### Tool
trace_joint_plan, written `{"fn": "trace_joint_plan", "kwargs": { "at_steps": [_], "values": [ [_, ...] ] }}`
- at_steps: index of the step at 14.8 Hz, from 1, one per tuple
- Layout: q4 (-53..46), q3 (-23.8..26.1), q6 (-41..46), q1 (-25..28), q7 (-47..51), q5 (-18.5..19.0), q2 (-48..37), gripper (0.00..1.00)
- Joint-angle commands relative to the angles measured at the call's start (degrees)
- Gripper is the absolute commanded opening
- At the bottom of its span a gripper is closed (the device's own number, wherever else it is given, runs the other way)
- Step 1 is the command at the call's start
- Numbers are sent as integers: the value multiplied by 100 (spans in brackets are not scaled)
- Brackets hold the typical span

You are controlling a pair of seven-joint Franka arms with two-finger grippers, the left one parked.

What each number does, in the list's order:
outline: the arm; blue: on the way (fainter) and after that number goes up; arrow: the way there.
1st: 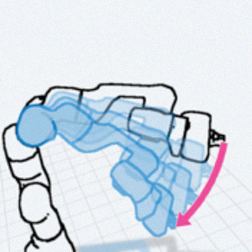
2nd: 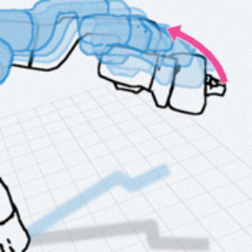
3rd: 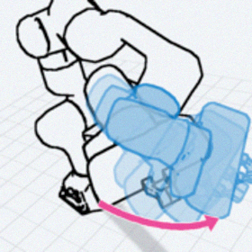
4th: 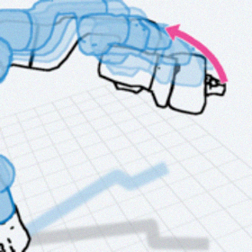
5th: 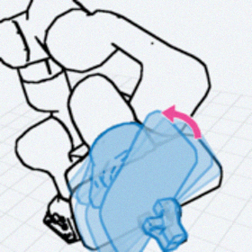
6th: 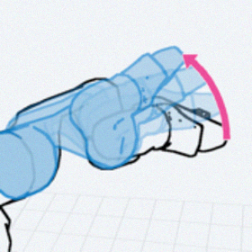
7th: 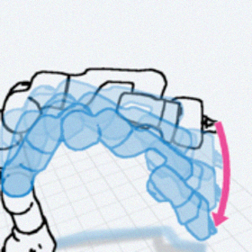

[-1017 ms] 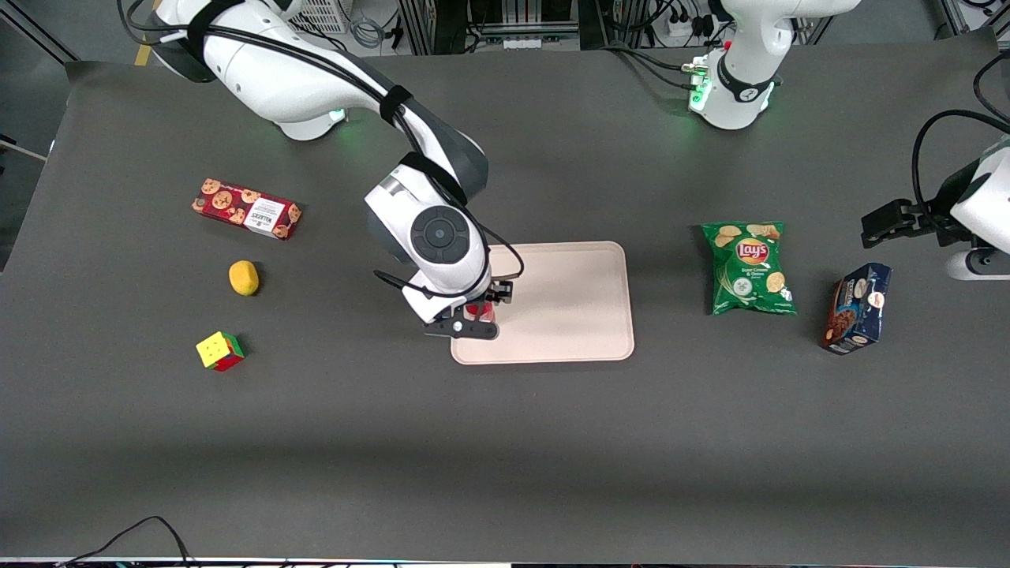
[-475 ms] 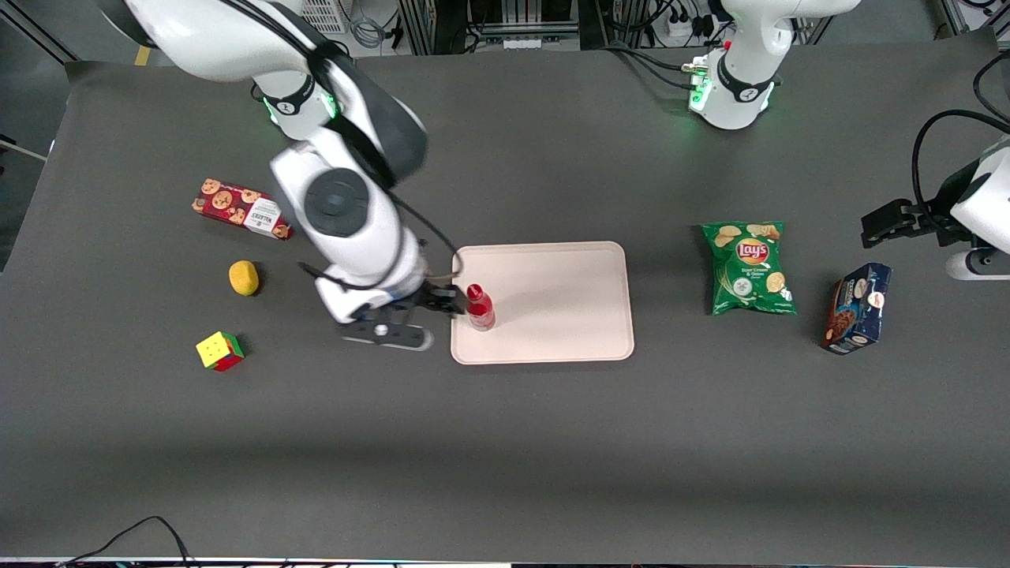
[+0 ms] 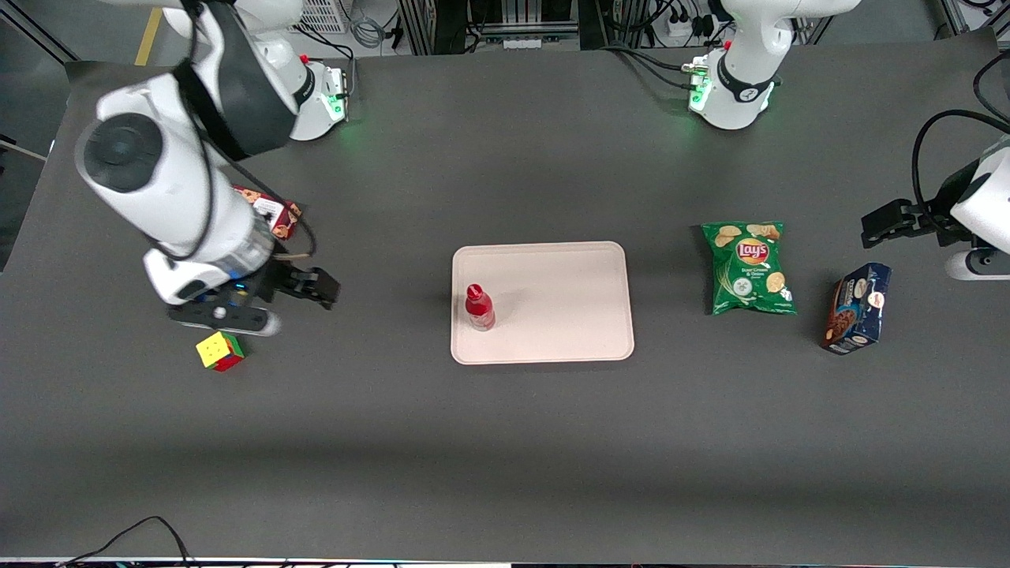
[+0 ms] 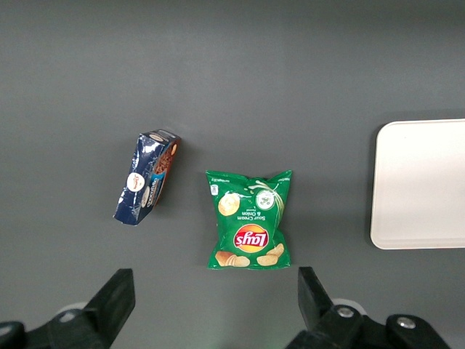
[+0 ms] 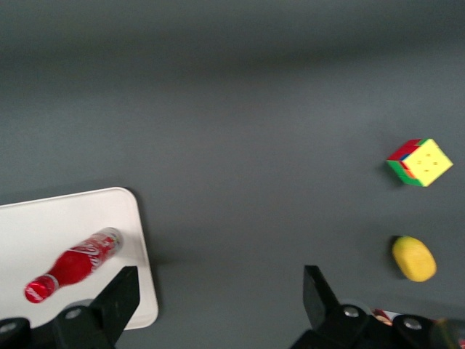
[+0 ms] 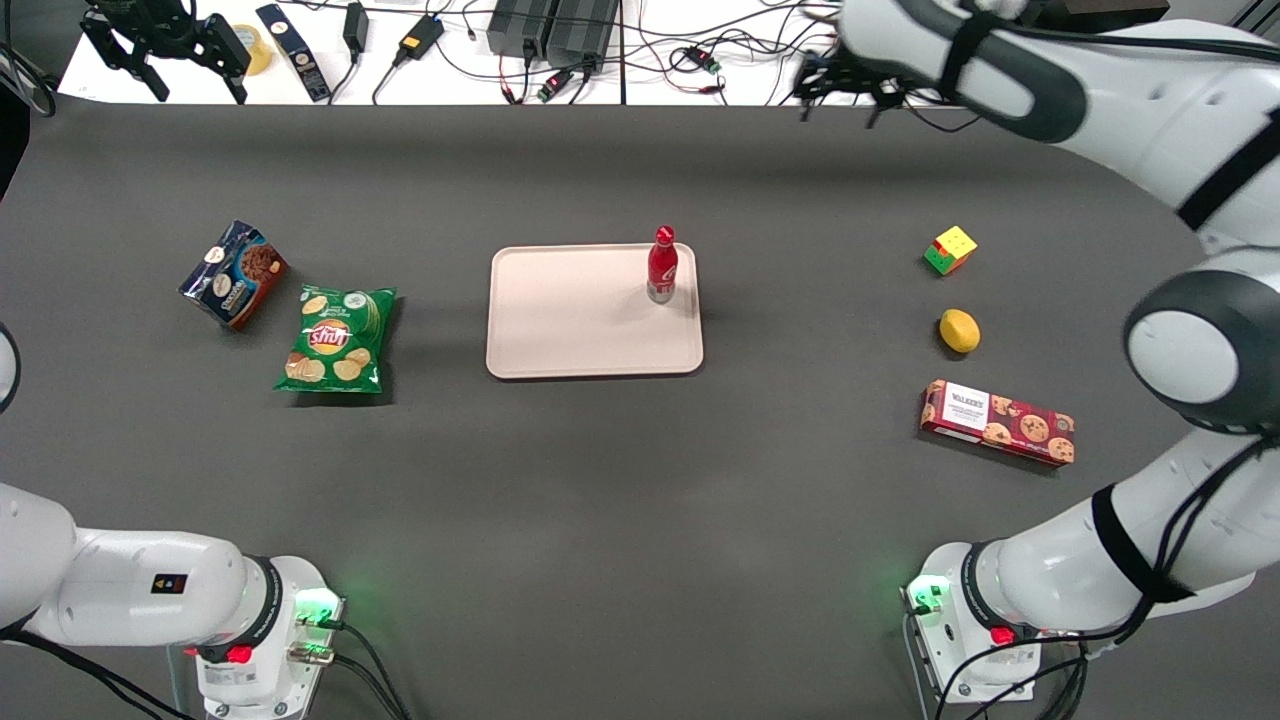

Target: Place coke bottle on tray

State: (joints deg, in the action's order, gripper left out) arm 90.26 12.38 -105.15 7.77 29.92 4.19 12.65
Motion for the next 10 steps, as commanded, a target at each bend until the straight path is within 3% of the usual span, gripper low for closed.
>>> {"fn": "trace_joint_plan", "kwargs": {
  "at_steps": [1,6,10],
  "values": [
    [1097,-928,-260,22,-1318,-489,-1035,100],
    [1363,-1747,-6,31,-2277,-472,-1485,100],
    [1283,-1871,100,22,-2632,-384,-1494,100]
  ]
}}
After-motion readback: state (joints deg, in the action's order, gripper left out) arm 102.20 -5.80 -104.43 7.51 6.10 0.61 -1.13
